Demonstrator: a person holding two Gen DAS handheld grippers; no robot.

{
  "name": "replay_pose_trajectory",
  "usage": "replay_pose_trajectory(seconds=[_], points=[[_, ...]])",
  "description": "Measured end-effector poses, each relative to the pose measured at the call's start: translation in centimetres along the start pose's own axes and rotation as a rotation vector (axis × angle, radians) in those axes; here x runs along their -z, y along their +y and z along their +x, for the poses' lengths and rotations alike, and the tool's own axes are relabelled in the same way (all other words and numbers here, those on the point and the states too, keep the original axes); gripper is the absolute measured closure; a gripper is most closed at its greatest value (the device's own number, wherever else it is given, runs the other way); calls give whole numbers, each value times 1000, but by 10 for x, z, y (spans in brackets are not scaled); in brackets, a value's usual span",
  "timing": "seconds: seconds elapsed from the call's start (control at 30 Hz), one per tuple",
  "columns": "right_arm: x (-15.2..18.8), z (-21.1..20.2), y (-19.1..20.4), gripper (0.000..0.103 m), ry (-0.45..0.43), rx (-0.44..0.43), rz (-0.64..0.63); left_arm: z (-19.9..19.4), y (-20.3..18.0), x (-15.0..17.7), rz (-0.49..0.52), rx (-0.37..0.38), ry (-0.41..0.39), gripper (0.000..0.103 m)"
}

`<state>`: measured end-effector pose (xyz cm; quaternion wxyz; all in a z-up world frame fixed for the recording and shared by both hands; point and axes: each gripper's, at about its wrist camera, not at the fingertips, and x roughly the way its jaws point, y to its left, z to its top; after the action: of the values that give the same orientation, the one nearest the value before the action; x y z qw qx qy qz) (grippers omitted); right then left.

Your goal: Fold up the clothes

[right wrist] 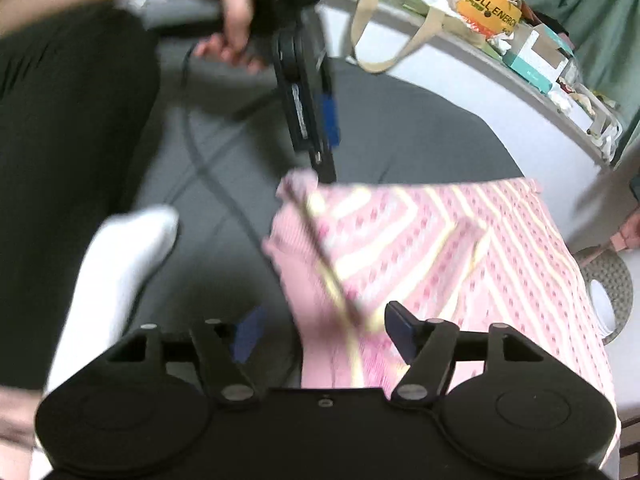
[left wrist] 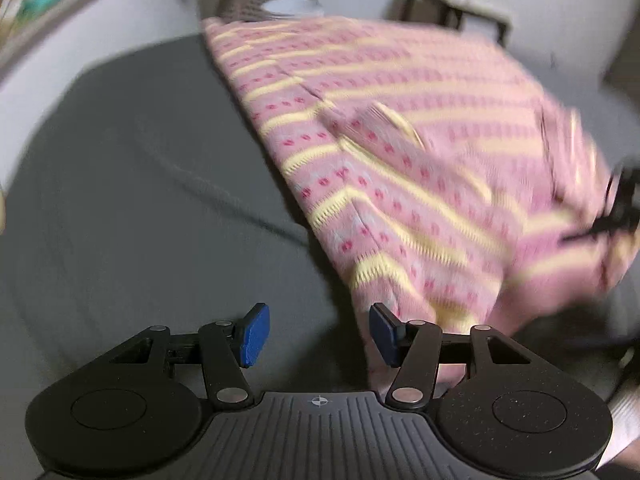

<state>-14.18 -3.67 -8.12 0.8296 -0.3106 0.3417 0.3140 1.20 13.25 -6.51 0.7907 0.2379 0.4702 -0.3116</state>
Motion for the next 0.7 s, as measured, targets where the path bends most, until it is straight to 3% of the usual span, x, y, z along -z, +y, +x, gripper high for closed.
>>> replay_pose_trajectory(seconds=[0.07, 0.17, 0.23, 0.37, 0.47, 0.57, 0.6, 0.67, 0.7], points=[[12, 0, 5, 36, -4, 8, 10, -7, -18, 6, 187, -29, 2, 47], [22, -7, 2, 28, -102, -1, 84, -11, -48, 22, 512, -128, -27, 47], [27, -14, -3, 22, -184, -16, 143, -9, -61, 24, 614, -179, -22, 47], [40, -32, -20, 7, -335, -81, 251, -14, -69, 16, 620, -242, 64, 47], [52, -44, -22, 3, -353, -93, 257, -22, -69, 17, 626, -345, 114, 47], [55, -42, -14, 3, -295, -41, 183, -21, -70, 19, 585, -294, 134, 47], [54, -39, -10, 6, -271, -13, 157, -18, -74, 19, 591, -256, 145, 47], [53, -31, -10, 23, -219, -8, 159, -11, -82, 21, 613, -208, 171, 47], [52, -27, -11, 36, -193, -12, 166, -8, -85, 21, 624, -186, 185, 47]])
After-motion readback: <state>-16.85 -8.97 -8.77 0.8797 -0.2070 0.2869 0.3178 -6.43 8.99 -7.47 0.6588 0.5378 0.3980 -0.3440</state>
